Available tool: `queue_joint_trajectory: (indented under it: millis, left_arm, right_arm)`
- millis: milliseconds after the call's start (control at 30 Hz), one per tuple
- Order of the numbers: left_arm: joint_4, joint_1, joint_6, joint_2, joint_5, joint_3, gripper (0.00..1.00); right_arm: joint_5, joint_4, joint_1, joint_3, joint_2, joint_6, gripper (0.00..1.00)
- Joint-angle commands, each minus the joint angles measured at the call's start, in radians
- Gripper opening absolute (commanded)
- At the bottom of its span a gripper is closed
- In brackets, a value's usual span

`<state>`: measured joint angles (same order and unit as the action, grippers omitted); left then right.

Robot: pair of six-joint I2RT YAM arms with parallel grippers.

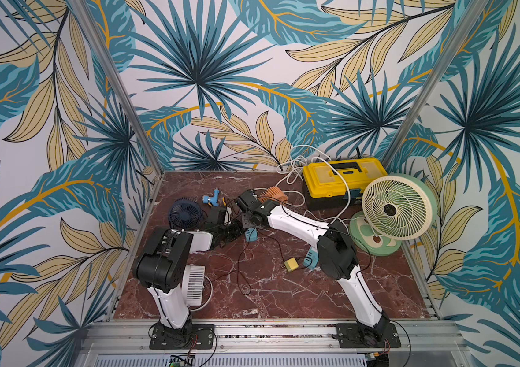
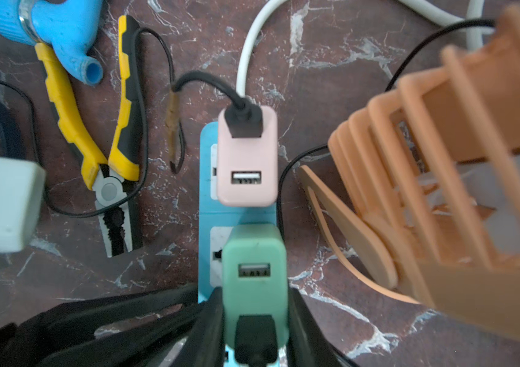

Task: Unplug the desk fan from the power strip
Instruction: Remove the plug from the socket.

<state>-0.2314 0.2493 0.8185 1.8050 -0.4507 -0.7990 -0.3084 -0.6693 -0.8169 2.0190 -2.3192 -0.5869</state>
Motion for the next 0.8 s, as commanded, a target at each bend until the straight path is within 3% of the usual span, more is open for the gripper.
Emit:
queue_joint_trajectory:
  millis: [0, 167, 333, 500, 767]
  left_arm:
    - [0.202, -0.002, -0.02, 0.068, 0.15, 0.034, 0.31]
    - [0.208, -0.002, -0.023, 0.066, 0.153, 0.032, 0.31]
    - [0.223, -0.002, -0.033, 0.067, 0.154, 0.027, 0.31]
    - [0.215, -0.001, -0.029, 0.06, 0.152, 0.033, 0.31]
    - [0.127, -0.002, -0.011, 0.023, 0.094, 0.051, 0.32]
  right_arm:
    - [0.004, -0.069, -0.044, 0.046, 0.043, -0.002, 0.15]
    - [-0.042, -0.143, -0.07, 0.117, 0.007, 0.015, 0.16]
    - [0.09, -0.049, -0.024, 0.024, 0.061, -0.029, 0.15]
    - [0.032, -0.112, -0.032, 0.062, 0.062, -0.015, 0.15]
    - [-0.002, -0.065, -0.027, -0.093, 0.218, -0.004, 0.16]
